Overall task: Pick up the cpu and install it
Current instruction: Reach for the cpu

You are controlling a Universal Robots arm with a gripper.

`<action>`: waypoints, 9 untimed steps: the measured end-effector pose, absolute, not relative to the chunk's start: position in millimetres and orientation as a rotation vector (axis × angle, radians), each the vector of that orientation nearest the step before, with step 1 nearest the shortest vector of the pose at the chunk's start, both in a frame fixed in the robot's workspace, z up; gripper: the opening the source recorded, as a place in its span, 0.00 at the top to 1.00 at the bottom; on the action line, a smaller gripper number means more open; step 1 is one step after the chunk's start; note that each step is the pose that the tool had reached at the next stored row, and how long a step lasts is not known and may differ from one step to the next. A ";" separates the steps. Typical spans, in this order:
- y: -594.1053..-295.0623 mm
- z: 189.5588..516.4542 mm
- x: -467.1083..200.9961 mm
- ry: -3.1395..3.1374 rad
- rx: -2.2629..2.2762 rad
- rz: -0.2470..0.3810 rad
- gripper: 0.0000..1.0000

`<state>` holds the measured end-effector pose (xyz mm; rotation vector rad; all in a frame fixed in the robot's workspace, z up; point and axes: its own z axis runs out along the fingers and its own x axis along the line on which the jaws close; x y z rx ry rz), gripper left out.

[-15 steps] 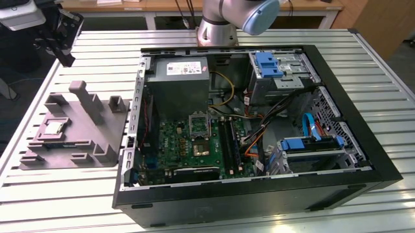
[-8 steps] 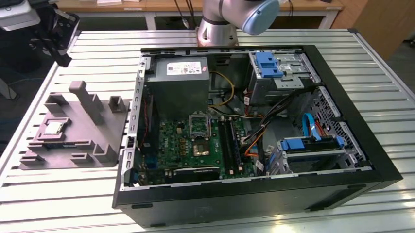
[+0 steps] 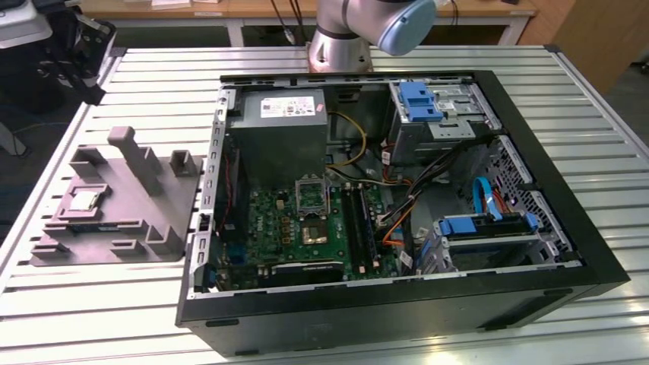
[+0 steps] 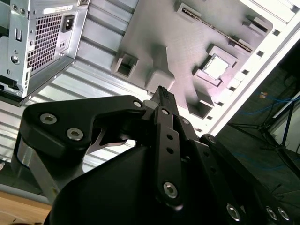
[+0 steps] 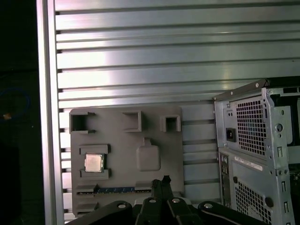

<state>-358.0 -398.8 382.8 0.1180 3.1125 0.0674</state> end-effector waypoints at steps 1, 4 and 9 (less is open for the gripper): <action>-398.8 382.7 -358.6 3.112 0.118 0.068 0.89; -398.8 382.7 -360.6 3.113 0.118 0.068 0.89; -398.8 382.5 -364.6 3.113 0.118 0.068 0.89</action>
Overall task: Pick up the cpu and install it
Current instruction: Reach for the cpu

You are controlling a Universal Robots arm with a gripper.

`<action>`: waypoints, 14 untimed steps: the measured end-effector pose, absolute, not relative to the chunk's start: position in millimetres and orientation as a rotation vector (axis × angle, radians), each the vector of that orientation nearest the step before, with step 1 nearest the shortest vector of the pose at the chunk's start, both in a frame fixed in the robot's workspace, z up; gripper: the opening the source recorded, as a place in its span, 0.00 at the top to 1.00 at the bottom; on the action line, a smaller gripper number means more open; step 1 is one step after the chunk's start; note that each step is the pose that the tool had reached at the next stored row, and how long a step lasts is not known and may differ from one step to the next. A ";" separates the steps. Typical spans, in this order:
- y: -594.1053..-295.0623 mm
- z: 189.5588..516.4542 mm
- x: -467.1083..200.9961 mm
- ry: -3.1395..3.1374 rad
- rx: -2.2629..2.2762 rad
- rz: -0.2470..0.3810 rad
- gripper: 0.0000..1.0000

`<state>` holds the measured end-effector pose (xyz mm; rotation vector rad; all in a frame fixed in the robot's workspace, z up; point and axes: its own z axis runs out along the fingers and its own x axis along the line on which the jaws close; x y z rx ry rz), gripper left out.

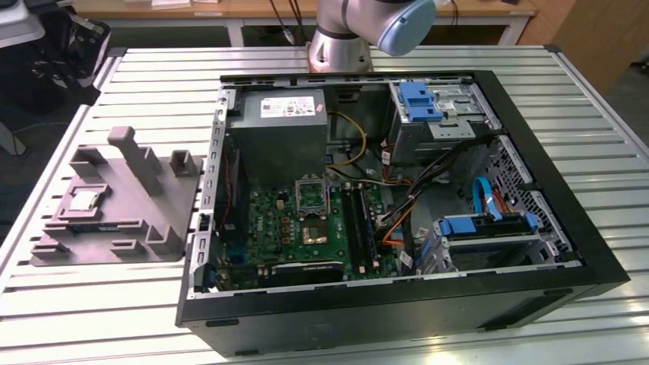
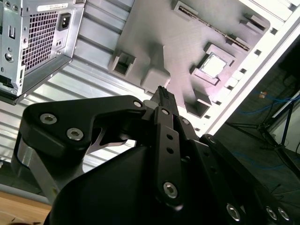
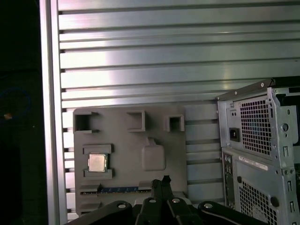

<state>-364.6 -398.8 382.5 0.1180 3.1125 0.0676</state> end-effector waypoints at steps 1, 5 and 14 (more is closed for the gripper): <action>-398.8 382.5 -365.4 3.112 0.118 0.068 0.89; -398.8 382.4 -370.0 3.112 0.118 0.068 0.89; -398.8 382.0 -382.5 3.112 0.118 0.068 0.89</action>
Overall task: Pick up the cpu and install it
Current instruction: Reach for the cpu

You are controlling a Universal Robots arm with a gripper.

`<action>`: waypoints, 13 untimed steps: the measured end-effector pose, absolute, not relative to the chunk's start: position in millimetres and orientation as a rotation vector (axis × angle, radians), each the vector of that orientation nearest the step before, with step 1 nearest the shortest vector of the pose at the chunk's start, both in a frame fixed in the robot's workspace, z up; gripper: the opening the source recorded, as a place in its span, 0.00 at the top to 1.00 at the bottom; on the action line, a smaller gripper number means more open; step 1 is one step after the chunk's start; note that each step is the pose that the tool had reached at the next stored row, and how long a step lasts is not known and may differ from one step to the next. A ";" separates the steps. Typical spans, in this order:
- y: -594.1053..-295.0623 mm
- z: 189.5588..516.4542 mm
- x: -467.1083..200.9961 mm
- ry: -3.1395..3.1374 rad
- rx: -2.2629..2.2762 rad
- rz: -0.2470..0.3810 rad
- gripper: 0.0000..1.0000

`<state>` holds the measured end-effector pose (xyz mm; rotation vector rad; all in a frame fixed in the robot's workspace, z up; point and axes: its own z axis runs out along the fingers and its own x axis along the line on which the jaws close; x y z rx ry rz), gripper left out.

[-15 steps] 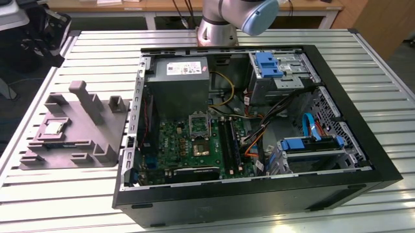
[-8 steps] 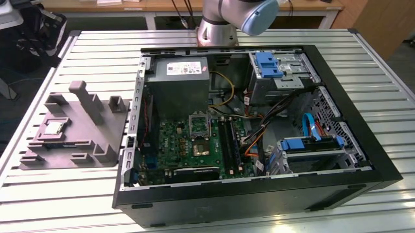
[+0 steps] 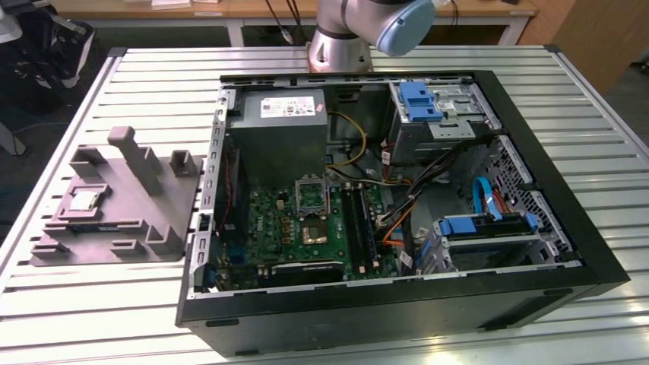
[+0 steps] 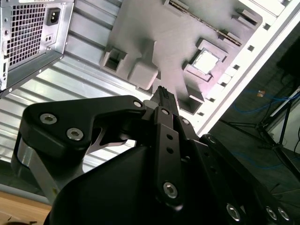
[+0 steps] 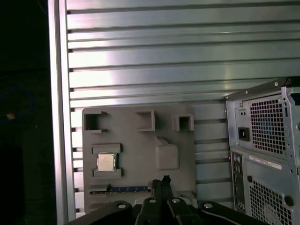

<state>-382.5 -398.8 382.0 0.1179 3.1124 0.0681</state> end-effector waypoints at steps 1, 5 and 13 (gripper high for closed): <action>-398.7 382.0 -384.1 3.112 0.118 0.068 0.89; -398.4 381.8 -391.3 3.113 0.118 0.068 0.89; -397.4 381.4 -410.9 3.113 0.118 0.069 0.89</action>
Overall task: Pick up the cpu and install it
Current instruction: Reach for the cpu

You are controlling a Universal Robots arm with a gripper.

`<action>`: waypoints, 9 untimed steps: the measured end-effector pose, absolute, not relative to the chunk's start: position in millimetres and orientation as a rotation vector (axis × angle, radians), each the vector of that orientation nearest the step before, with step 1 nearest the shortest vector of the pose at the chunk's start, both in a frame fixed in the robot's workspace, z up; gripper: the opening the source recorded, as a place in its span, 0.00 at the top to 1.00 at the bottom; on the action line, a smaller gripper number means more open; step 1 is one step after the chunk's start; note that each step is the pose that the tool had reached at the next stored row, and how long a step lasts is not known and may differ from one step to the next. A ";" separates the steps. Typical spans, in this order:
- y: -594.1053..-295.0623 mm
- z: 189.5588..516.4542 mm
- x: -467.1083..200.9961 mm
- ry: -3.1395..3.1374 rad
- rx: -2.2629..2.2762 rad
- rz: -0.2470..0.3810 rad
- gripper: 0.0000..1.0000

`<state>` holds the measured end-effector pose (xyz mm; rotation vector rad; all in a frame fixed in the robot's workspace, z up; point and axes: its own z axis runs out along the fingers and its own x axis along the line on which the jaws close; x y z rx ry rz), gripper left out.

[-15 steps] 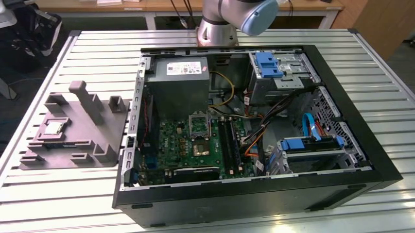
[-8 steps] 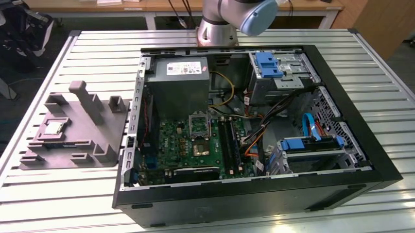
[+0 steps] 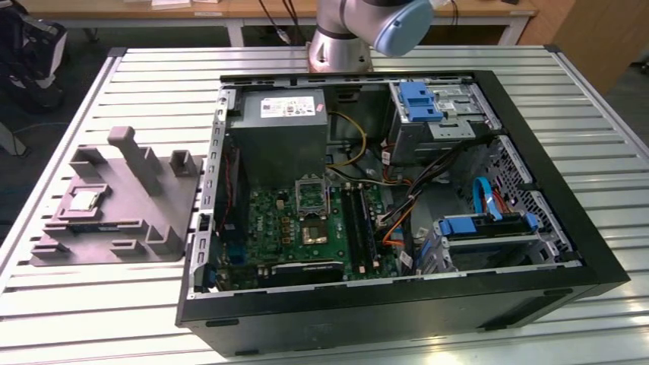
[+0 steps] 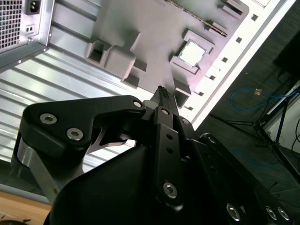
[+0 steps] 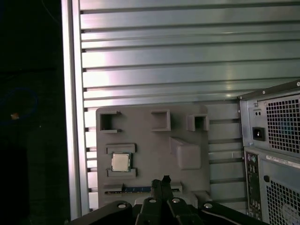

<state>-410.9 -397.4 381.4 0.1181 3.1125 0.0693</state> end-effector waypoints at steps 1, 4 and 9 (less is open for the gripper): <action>-397.3 381.3 -413.2 3.113 0.118 0.069 0.89; -396.9 381.1 -419.9 3.113 0.118 0.070 0.89; -396.4 380.8 -430.5 3.113 0.118 0.070 0.89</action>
